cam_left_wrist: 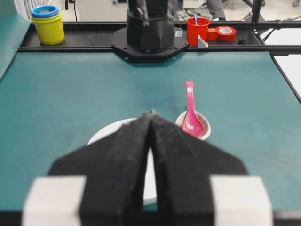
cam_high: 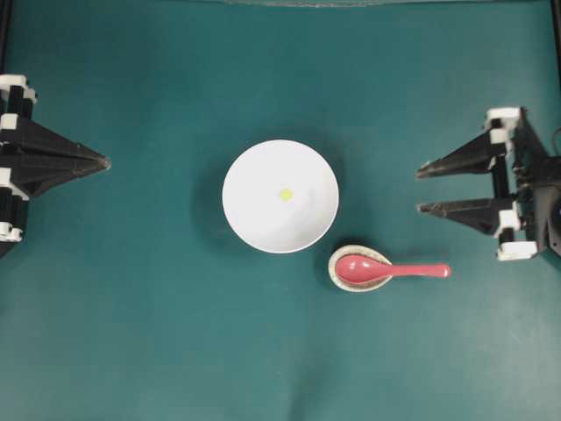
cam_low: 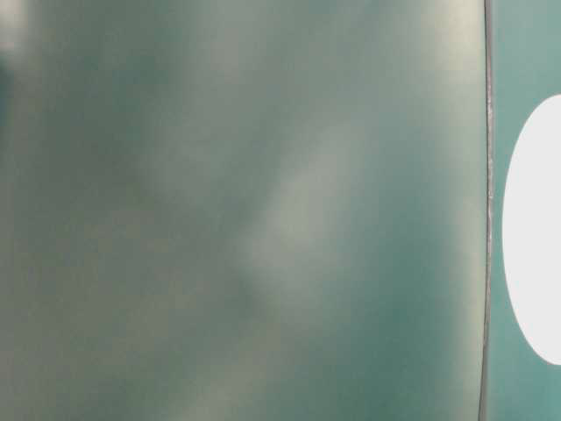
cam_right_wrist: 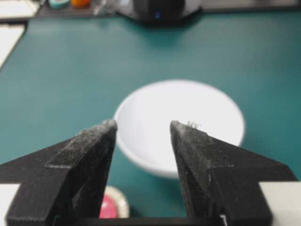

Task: Scoop the yellow hexagonal prism block from the bowl with a spoon using the right arm.
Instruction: 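Move the right gripper left toward the red spoon handle, then close the right gripper on the red spoon handle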

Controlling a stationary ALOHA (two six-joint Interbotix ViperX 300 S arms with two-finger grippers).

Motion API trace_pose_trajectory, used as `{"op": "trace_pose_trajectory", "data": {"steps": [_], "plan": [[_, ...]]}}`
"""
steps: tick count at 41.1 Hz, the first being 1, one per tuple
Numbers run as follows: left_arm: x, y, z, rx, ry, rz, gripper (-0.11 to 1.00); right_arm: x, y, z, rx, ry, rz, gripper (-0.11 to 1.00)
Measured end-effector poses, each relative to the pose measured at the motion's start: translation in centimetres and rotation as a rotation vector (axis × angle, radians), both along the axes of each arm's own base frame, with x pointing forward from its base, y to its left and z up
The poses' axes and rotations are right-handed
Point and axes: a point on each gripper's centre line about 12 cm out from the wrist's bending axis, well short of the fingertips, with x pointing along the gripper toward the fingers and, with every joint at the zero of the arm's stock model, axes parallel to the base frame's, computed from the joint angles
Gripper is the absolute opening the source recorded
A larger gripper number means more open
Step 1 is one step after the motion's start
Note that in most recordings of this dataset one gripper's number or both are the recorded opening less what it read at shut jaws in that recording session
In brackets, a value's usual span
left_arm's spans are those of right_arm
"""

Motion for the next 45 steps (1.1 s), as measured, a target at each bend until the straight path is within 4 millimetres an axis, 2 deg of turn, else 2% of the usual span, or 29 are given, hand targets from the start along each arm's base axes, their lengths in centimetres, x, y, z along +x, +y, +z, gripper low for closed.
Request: {"op": "trace_pose_trajectory", "data": {"steps": [27, 36, 45], "plan": [[0.4, 0.0, -0.5, 0.003, 0.025, -0.001, -0.01, 1.4, 5.2, -8.7, 0.038, 0.029, 0.074, 0.55], [0.4, 0.0, -0.5, 0.003, 0.025, 0.001, -0.01, 1.0, 6.1, -11.5, 0.062, 0.104, 0.053, 0.55], [0.4, 0.0, -0.5, 0.003, 0.026, 0.001, -0.01, 0.5, 6.5, -12.9, 0.050, 0.147, 0.048, 0.55]]}}
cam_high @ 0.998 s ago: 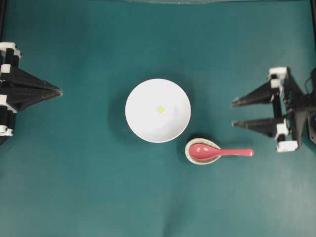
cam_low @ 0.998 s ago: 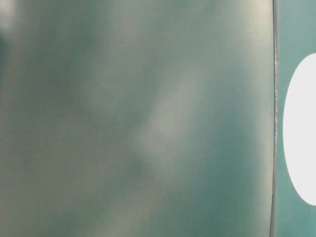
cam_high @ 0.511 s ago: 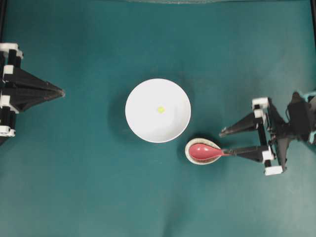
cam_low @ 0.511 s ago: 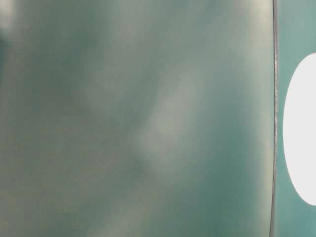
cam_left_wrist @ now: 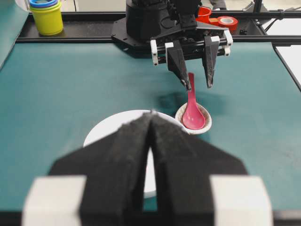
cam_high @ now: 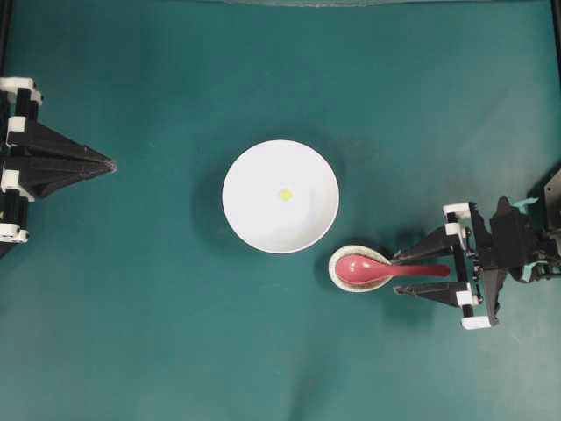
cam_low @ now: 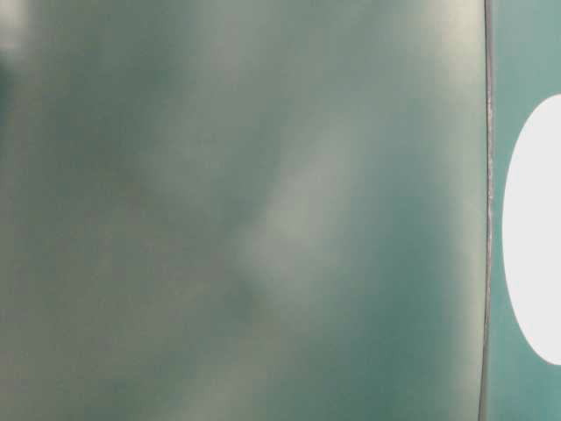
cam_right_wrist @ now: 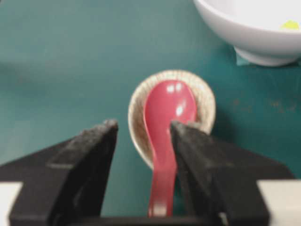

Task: Scoop the yellow hexagonal prism block from the bowl with a spoon using the right arm.
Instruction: 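Close the right gripper on the red spoon handle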

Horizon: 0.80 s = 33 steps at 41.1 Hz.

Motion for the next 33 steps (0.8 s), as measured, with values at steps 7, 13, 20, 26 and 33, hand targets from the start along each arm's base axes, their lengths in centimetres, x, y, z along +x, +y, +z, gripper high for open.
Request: {"op": "trace_pose_trajectory", "data": {"steps": [7, 13, 20, 26, 33], "plan": [[0.0, 0.0, 0.0, 0.000, -0.002, -0.002, -0.01, -0.6, -0.5, -0.8, -0.015, 0.036, -0.026, 0.55], [0.0, 0.0, 0.0, 0.000, 0.000, 0.000, -0.01, -1.0, -0.8, -1.3, -0.022, 0.061, -0.035, 0.55], [0.0, 0.0, 0.0, -0.002, 0.000, -0.001, -0.01, -1.2, -0.7, -1.9, -0.032, 0.081, -0.028, 0.54], [0.0, 0.0, 0.0, 0.000, 0.000, 0.000, -0.01, -1.3, -0.5, -2.3, -0.041, 0.095, -0.021, 0.54], [0.0, 0.0, 0.0, 0.000, 0.000, -0.002, -0.01, -1.3, -0.5, -2.4, -0.044, 0.100, -0.018, 0.54]]}}
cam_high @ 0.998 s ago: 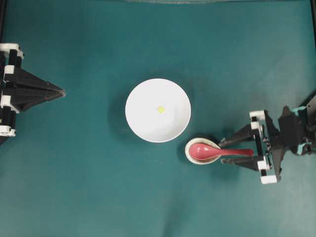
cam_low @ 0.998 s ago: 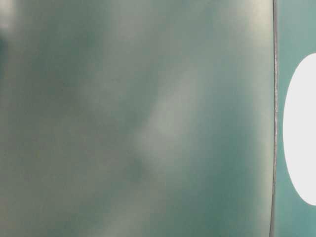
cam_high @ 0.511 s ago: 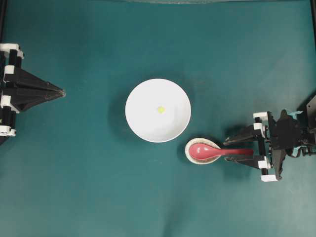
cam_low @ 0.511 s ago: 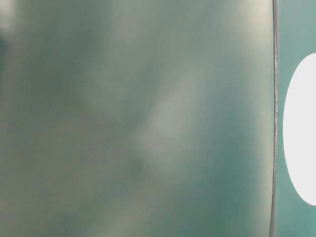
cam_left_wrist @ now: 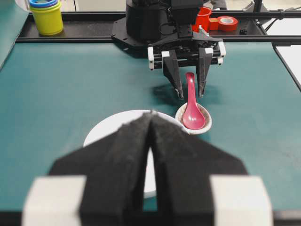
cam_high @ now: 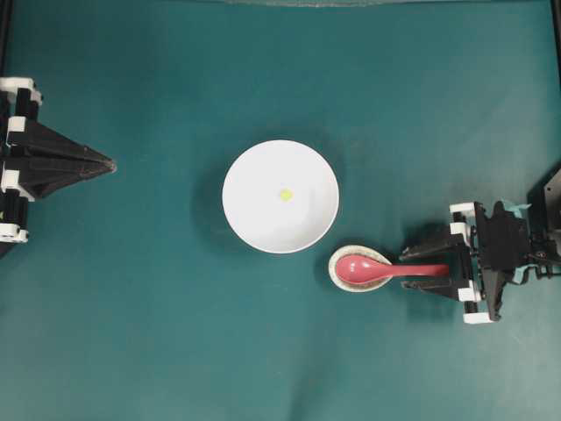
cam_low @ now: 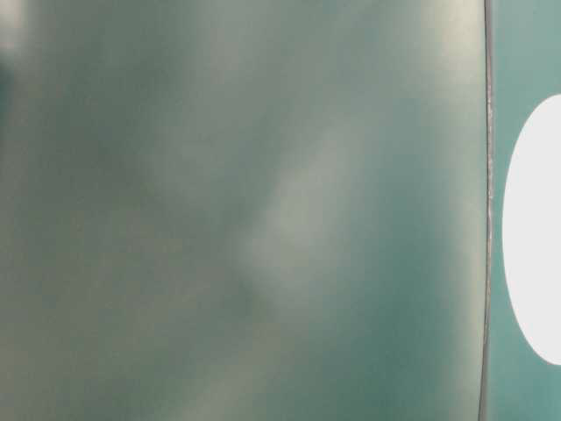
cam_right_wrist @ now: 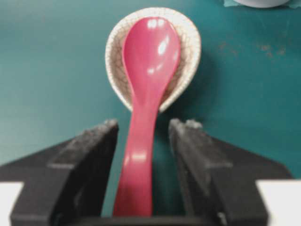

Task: Scoop the yellow hexagonal prism block from the bowl with a spoon using the right arm.
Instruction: 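Close the right gripper on the red spoon handle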

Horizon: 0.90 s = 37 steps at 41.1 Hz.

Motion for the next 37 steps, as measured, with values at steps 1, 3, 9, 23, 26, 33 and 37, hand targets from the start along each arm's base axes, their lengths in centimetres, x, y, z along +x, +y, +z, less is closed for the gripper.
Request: {"op": "trace_pose_trajectory", "data": {"steps": [1, 3, 9, 23, 26, 33, 37], "plan": [[0.00, 0.00, 0.00, 0.000, 0.000, 0.000, -0.01, 0.01, 0.00, 0.02, -0.001, -0.002, 0.001, 0.53], [0.00, 0.00, 0.00, 0.000, 0.000, 0.000, -0.01, 0.02, -0.03, 0.02, -0.003, -0.002, 0.000, 0.53], [0.00, 0.03, 0.00, 0.000, 0.000, 0.002, -0.01, 0.01, 0.00, 0.02, -0.007, -0.002, 0.003, 0.53], [0.00, 0.03, 0.00, -0.001, 0.000, 0.002, -0.01, 0.04, -0.02, 0.12, -0.014, -0.011, 0.004, 0.52], [-0.02, 0.03, 0.03, 0.000, -0.002, 0.002, -0.01, 0.07, 0.00, 0.19, -0.014, -0.018, 0.005, 0.52], [-0.02, 0.00, 0.05, 0.000, -0.003, 0.000, -0.01, 0.19, 0.00, 0.27, -0.013, -0.025, 0.002, 0.51], [-0.02, 0.03, 0.03, 0.000, -0.002, 0.002, -0.01, 0.17, 0.03, 0.26, -0.012, -0.023, 0.003, 0.45]]}}
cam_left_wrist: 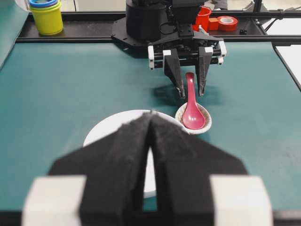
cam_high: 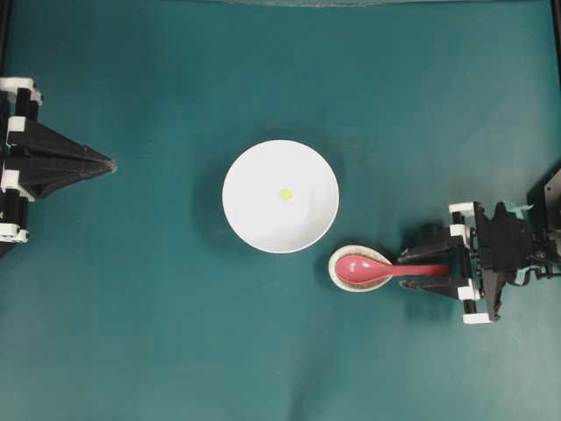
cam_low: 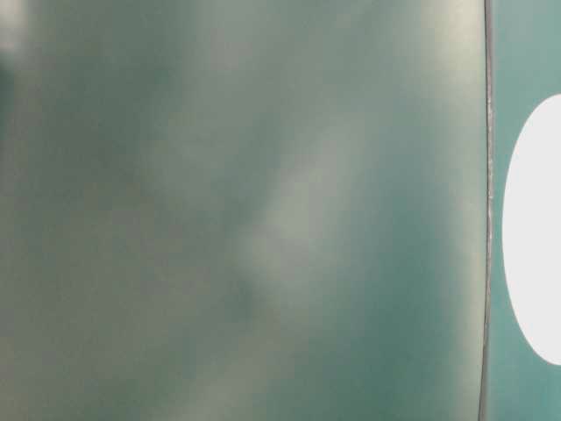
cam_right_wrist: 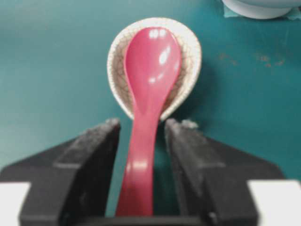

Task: Scoop the yellow hexagonal prism block from the bowl with a spoon using the right arm.
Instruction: 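Close the right gripper on the red spoon handle, then lift the red spoon off the speckled spoon rest, then carry the spoon over the white bowl and lower it inside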

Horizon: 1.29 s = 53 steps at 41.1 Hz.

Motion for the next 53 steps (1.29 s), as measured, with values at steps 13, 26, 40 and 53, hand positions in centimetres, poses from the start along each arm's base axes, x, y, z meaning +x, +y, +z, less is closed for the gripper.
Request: {"op": "trace_pose_trajectory", "data": {"steps": [13, 26, 40, 53], "plan": [[0.0, 0.0, 0.0, 0.000, 0.002, 0.000, -0.01, 0.1, 0.1, 0.1, 0.000, -0.004, 0.000, 0.23], [0.0, 0.0, 0.0, 0.002, 0.000, 0.000, -0.01, 0.4, 0.1, 2.3, 0.028, -0.073, 0.002, 0.23], [0.0, 0.0, 0.0, 0.002, 0.002, 0.000, -0.01, 1.1, -1.0, 5.9, 0.007, -0.071, -0.010, 0.23], [0.0, 0.1, 0.1, 0.003, -0.003, 0.005, -0.01, 3.2, -3.5, 10.3, 0.015, 0.043, -0.040, 0.23]]}}
